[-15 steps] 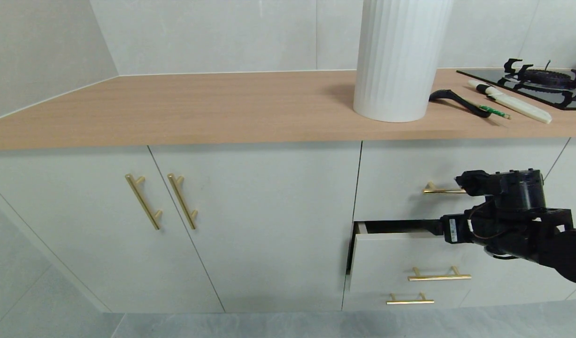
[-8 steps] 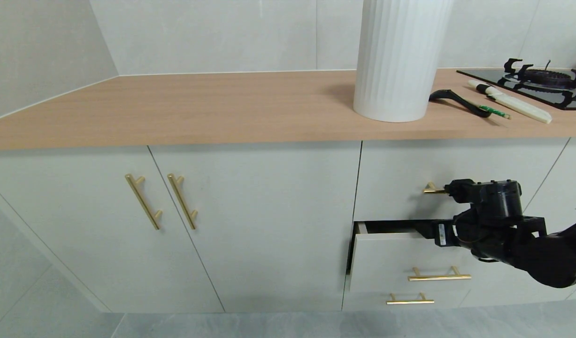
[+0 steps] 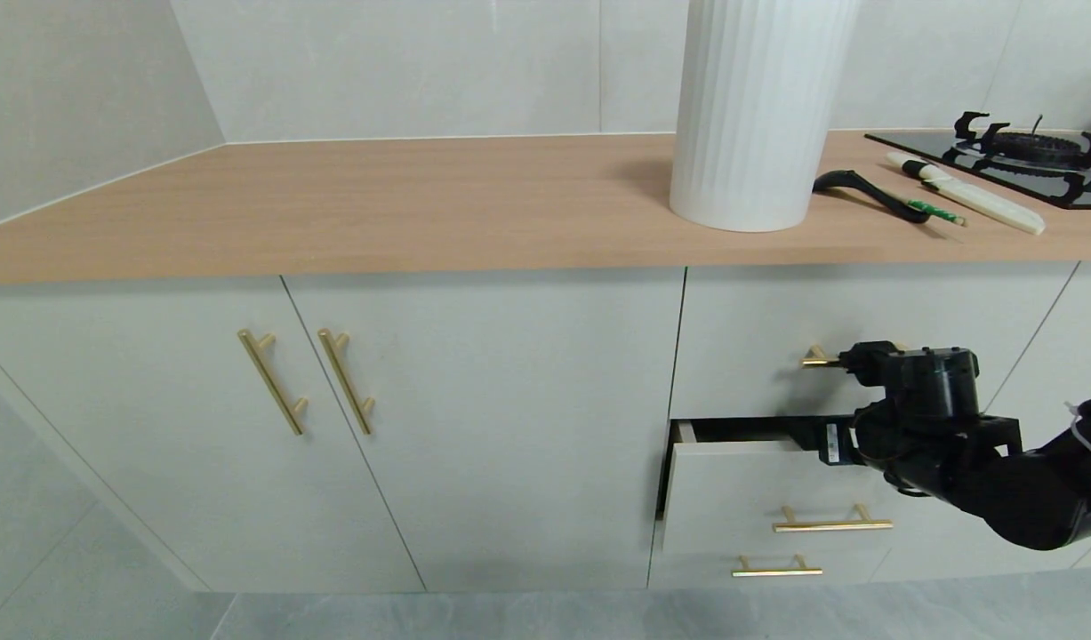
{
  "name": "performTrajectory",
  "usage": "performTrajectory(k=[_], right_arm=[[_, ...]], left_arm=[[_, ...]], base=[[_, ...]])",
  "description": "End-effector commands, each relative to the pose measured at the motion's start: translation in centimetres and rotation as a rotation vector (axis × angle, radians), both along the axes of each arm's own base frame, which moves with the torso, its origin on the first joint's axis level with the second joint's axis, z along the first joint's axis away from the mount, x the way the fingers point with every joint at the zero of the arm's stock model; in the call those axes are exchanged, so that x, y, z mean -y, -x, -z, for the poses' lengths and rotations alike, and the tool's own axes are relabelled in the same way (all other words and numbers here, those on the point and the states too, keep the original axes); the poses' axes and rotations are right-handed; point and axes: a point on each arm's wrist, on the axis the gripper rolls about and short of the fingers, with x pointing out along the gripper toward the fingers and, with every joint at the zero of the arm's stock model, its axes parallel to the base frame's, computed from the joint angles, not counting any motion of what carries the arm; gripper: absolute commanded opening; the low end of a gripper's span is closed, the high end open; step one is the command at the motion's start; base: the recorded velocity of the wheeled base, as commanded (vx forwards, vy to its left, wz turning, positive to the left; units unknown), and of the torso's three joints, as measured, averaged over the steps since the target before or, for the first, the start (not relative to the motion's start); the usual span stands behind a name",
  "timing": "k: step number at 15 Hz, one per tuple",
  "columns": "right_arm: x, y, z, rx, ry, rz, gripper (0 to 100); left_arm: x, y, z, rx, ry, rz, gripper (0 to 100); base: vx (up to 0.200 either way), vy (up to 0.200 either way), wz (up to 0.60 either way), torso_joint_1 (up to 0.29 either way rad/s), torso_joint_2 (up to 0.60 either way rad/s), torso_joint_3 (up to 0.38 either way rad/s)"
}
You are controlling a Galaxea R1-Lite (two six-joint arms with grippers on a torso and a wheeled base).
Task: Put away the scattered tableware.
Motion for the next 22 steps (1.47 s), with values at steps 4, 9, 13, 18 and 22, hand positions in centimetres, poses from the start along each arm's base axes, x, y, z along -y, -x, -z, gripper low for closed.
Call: performTrajectory(k=[4,9,13,18,22], right_arm=[[0.5,1.5,-1.2,-0.079,0.006,-0.022,100],[1.1,5.2,-4.8,-0.264,0.03,-0.115,100],[1.1,7.8,-8.2,-0.367,0.006,-0.174,100],[-0.1,7.7,-6.1,-0.497,0.04,-0.21,100],[-0.9,7.8,-4.0,-0.64,0.074,-0.236,100]], left_arm=[[0.0,0.0,0.0,-0.001,0.001,-0.001,100],[0.0,0.0,0.0,-0.003,0.001,-0.001,100],[0.0,0.0,0.0,-0.001,0.001,-0.001,100],[0.0,0.0,0.0,-0.001,0.001,-0.001,100],[0.0,0.0,0.0,-0.003,0.001,-0.001,100]], base=[[0.0,0.0,0.0,0.0,0.0,0.0],[0.0,0.0,0.0,0.0,0.0,0.0],[0.0,0.0,0.0,0.0,0.0,0.0],[0.0,0.0,0.0,0.0,0.0,0.0],[0.0,0.0,0.0,0.0,0.0,0.0]])
